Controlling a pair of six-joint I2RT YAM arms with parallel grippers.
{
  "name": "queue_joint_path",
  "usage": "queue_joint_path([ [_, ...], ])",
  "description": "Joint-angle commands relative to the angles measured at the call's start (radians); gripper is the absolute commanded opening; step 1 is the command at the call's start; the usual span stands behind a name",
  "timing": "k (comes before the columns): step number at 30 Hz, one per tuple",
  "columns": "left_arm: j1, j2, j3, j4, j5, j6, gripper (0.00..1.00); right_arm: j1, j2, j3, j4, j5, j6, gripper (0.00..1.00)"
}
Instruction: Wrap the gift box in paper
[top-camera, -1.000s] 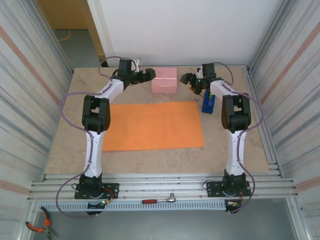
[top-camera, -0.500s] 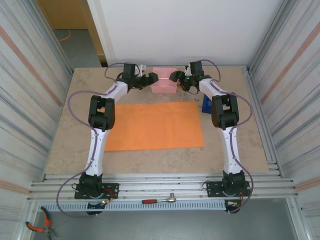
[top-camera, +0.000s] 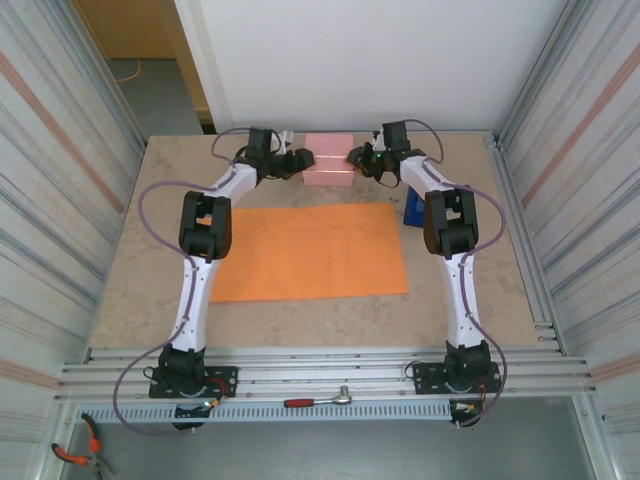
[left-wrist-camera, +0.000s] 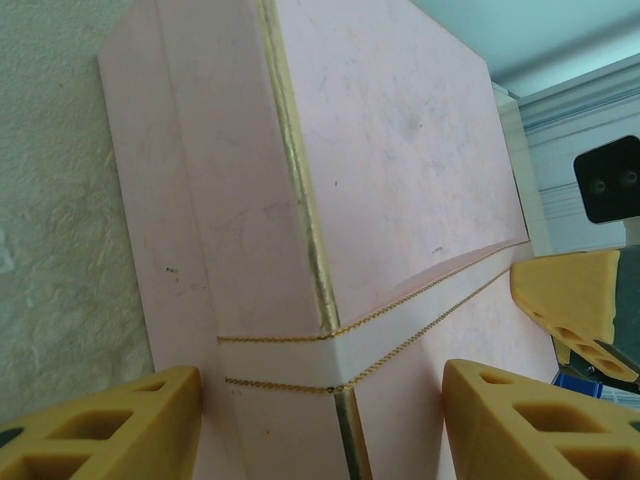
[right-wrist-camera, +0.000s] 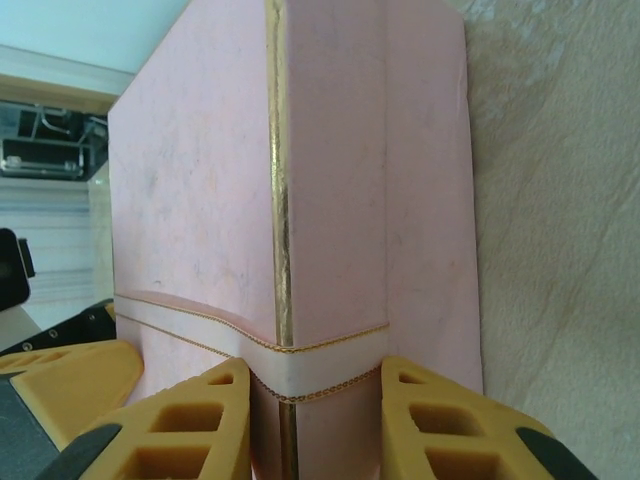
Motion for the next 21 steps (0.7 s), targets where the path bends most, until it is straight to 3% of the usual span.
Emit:
queue_joint_path([
  [1, -0.053, -0.155, -0.063, 0.023, 0.097, 0.02, 0.63, 0.069, -0.109, -0.054, -0.016, -0.051, -0.007, 0.24],
  [10, -0.087, -0.501, -0.401, 0.077, 0.071, 0.051, 0.63, 0.155, -0.405, -0.385, 0.062, 0.009, -0.01, 0.26],
  [21, -0.185, -0.963, -0.917, 0.117, -0.052, 0.074, 0.63, 0.317, -0.738, -0.785, 0.124, 0.164, 0.002, 0.27],
])
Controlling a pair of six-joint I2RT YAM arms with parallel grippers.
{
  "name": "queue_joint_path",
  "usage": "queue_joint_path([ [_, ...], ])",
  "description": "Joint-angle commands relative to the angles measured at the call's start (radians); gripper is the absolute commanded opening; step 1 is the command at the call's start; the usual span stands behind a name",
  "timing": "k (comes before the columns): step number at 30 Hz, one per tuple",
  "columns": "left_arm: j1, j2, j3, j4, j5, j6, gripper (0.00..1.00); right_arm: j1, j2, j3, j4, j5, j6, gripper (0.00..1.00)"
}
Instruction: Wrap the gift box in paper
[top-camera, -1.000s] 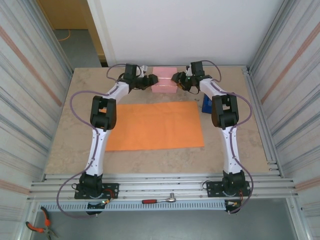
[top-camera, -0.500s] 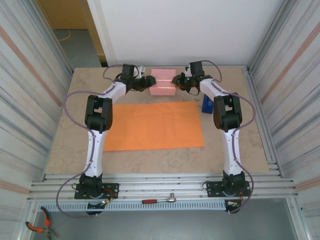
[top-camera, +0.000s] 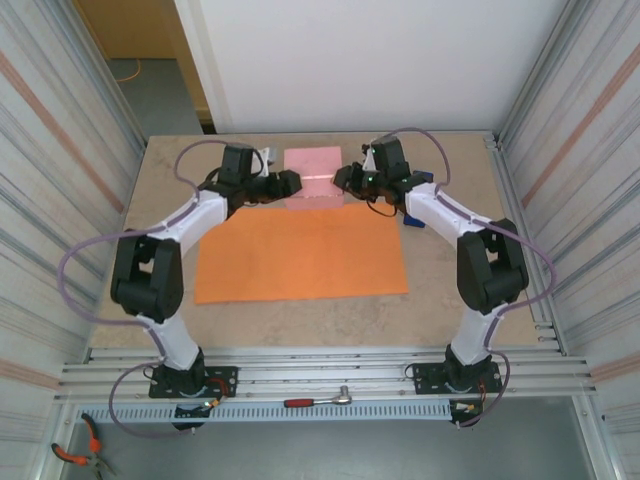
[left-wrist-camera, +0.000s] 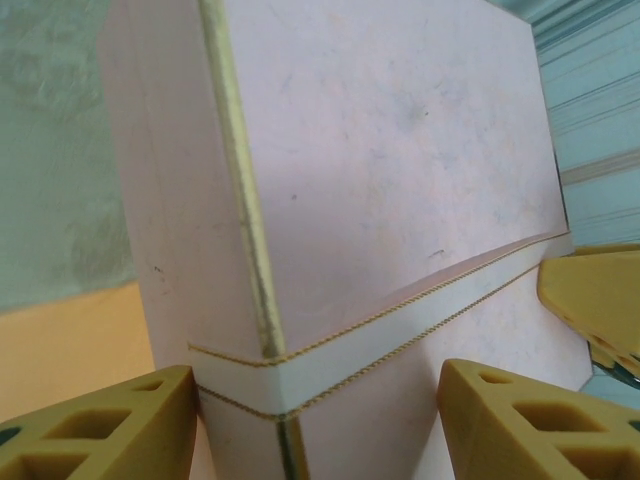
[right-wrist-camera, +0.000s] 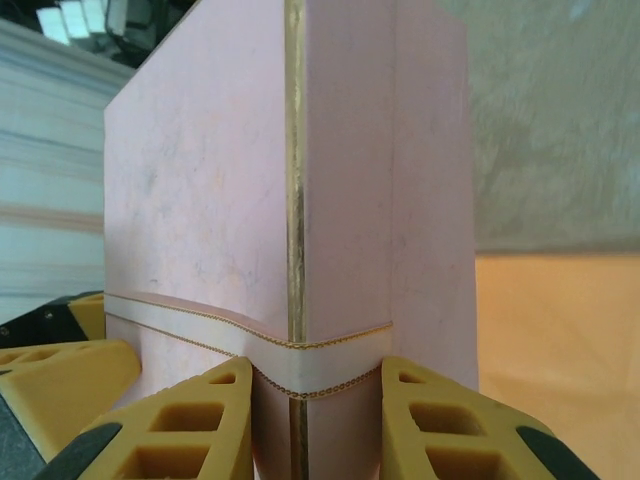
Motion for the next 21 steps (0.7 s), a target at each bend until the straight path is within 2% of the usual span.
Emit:
queue_joint_path([
  [1, -0.117, -0.154, -0.088, 0.113, 0.114, 0.037, 0.64, 0.125, -0.057, -0.093, 0.023, 0.003, 0.004, 0.27],
  [9, -0.175, -0.347, -0.363, 0.139, 0.029, 0.023, 0.64, 0.262, -0.141, -0.274, 0.061, 0.129, 0.032, 0.27],
  [16, -0.196, -0.332, -0.518, 0.222, -0.017, 0.011, 0.65, 0.293, -0.104, -0.371, 0.106, 0.19, 0.066, 0.28],
  [18, -0.194, -0.306, -0.537, 0.224, -0.034, 0.032, 0.67, 0.286, -0.087, -0.38, 0.106, 0.193, 0.067, 0.33],
  [21, -0.174, -0.279, -0.542, 0.207, -0.033, 0.052, 0.71, 0.275, -0.086, -0.381, 0.08, 0.182, 0.059, 0.52],
])
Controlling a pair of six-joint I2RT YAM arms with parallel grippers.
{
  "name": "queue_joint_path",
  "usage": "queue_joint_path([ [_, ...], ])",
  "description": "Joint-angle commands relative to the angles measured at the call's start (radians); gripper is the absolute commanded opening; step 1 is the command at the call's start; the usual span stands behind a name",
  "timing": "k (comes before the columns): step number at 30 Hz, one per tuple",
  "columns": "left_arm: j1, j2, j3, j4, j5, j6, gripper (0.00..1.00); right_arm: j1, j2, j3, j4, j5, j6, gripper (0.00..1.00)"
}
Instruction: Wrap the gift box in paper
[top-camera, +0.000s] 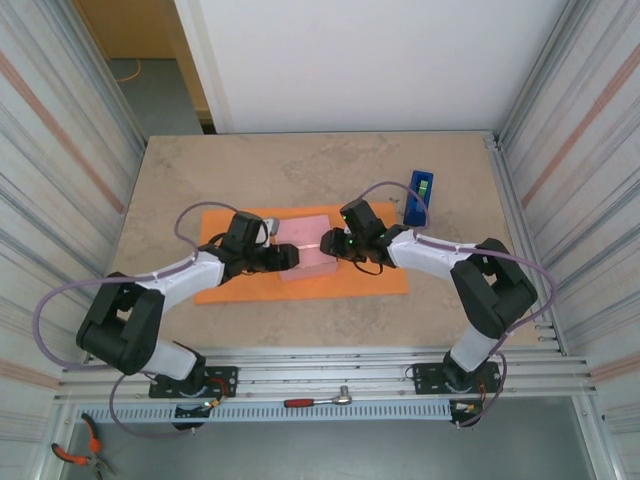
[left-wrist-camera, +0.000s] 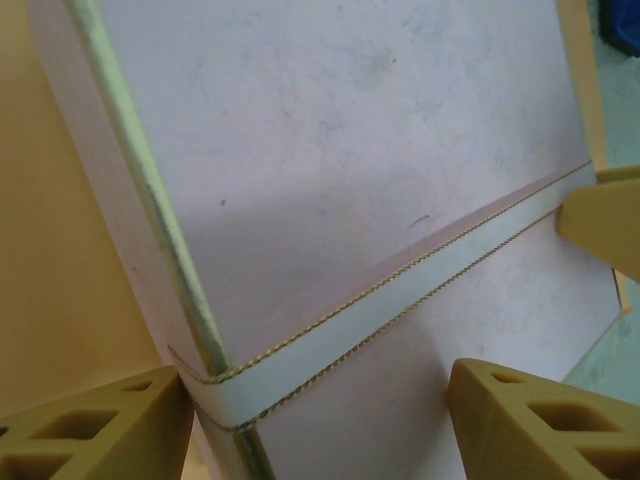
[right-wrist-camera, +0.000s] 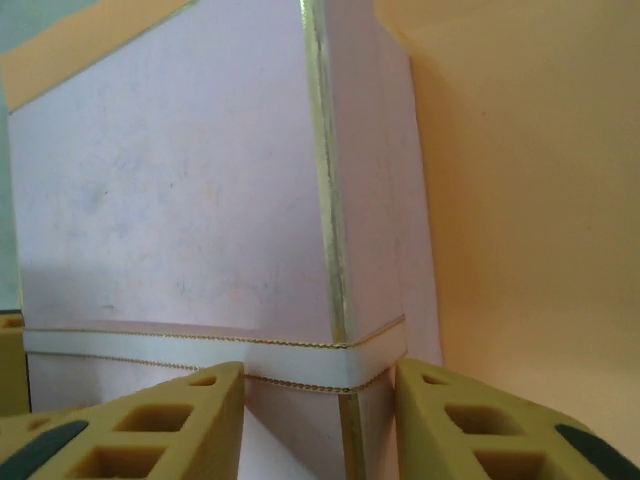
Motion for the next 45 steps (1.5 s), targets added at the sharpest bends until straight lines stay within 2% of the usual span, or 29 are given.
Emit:
queue_joint_path([
  [1, -0.012, 0.003, 0.006, 0.137, 0.129, 0.042, 0.73, 0.023, 0.016, -0.004, 0.021, -0.042, 0.0, 0.57],
  [3, 0.006, -0.024, 0.004, 0.117, 0.129, 0.046, 0.78, 0.018, -0.021, -0.008, -0.011, -0.028, -0.022, 0.66],
  [7, 0.037, -0.075, 0.005, 0.088, 0.109, 0.051, 0.86, -0.019, -0.062, -0.018, -0.049, -0.045, -0.044, 0.71],
  [11, 0.065, -0.073, 0.018, 0.068, 0.12, 0.049, 0.89, -0.053, -0.074, -0.031, -0.048, -0.074, -0.051, 0.77],
  [17, 0.078, -0.057, 0.004, 0.087, 0.139, 0.024, 0.89, -0.069, -0.057, -0.023, -0.032, -0.112, -0.063, 0.79],
  [27, 0.077, 0.08, 0.033, 0.162, 0.193, 0.004, 0.73, -0.09, 0.016, 0.006, 0.01, -0.171, -0.047, 0.63],
  [31, 0.078, 0.122, 0.075, 0.175, 0.219, -0.005, 0.69, -0.099, 0.032, 0.033, 0.006, -0.19, -0.045, 0.47],
  [33, 0.078, 0.133, 0.099, 0.163, 0.222, 0.0, 0.69, -0.101, 0.026, 0.038, 0.003, -0.189, -0.045, 0.43],
  [45, 0.078, 0.15, 0.13, 0.138, 0.207, 0.024, 0.69, -0.111, -0.012, 0.002, -0.005, -0.165, -0.036, 0.4],
])
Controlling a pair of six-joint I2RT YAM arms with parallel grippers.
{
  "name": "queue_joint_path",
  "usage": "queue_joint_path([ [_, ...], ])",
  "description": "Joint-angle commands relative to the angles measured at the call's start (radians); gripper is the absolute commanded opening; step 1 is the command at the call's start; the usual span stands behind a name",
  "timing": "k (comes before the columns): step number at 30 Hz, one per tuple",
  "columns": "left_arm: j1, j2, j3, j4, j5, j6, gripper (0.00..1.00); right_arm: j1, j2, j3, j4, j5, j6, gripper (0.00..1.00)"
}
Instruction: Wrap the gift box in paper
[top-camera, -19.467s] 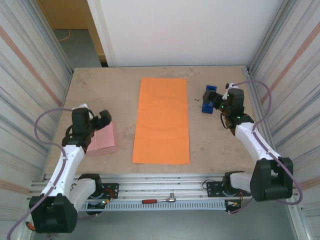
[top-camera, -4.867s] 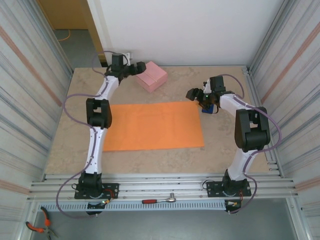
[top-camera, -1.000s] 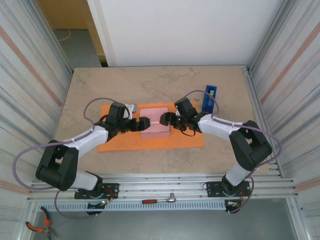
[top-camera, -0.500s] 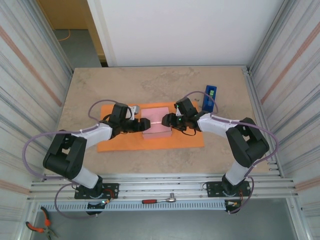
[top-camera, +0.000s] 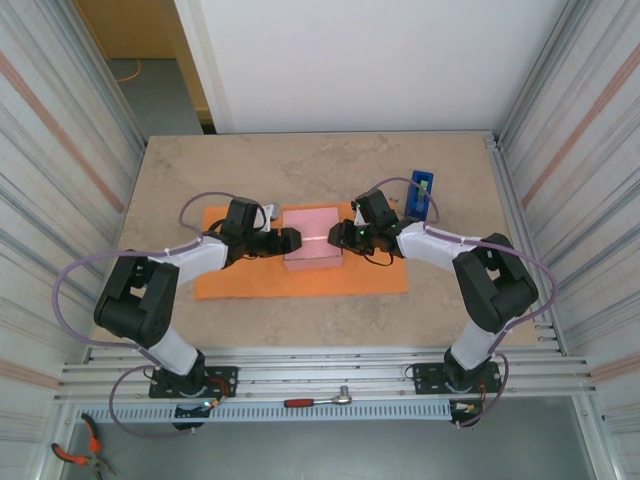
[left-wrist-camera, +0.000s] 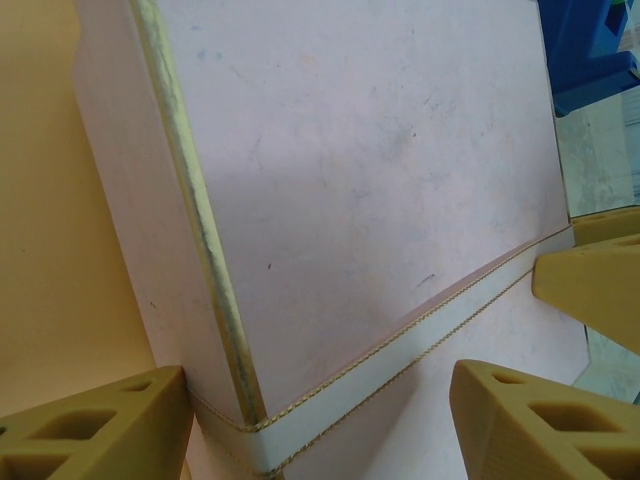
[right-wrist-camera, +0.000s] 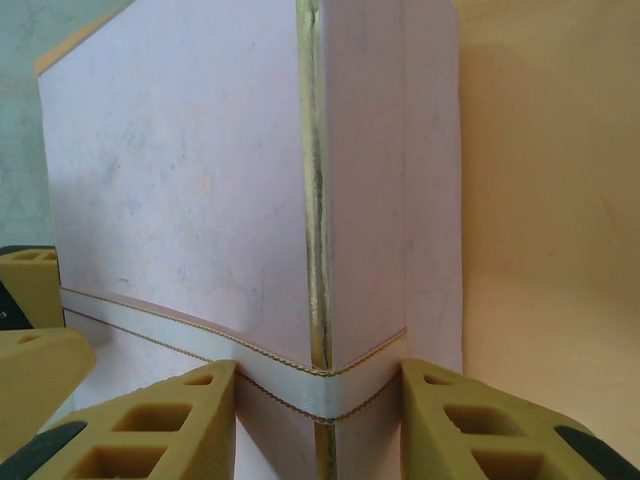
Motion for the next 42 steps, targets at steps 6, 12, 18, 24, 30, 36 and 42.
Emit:
queue_joint_path([
  [6, -0.01, 0.017, 0.023, 0.035, 0.041, 0.034, 0.72, 0.003, -0.018, -0.034, -0.004, 0.007, 0.012, 0.51],
  [12, -0.001, 0.013, 0.033, 0.003, 0.03, 0.057, 0.75, 0.001, -0.03, -0.045, -0.012, 0.018, 0.014, 0.7],
  [18, 0.001, -0.012, 0.036, -0.008, 0.027, 0.061, 0.77, 0.0, -0.042, -0.045, -0.013, 0.014, 0.015, 0.69],
  [24, 0.001, -0.003, 0.04, 0.005, 0.039, 0.053, 0.75, 0.001, -0.053, -0.064, 0.009, 0.002, 0.028, 0.62],
  [30, 0.001, -0.005, 0.037, 0.007, 0.042, 0.053, 0.74, 0.004, -0.063, -0.082, 0.017, -0.003, 0.034, 0.58],
  [36, 0.002, -0.008, 0.034, -0.003, 0.034, 0.063, 0.74, 0.002, -0.071, -0.1, 0.031, -0.007, 0.041, 0.55],
  [42, 0.02, -0.018, 0.026, -0.012, 0.016, 0.07, 0.75, -0.018, -0.105, -0.111, -0.001, 0.0, 0.033, 0.61],
])
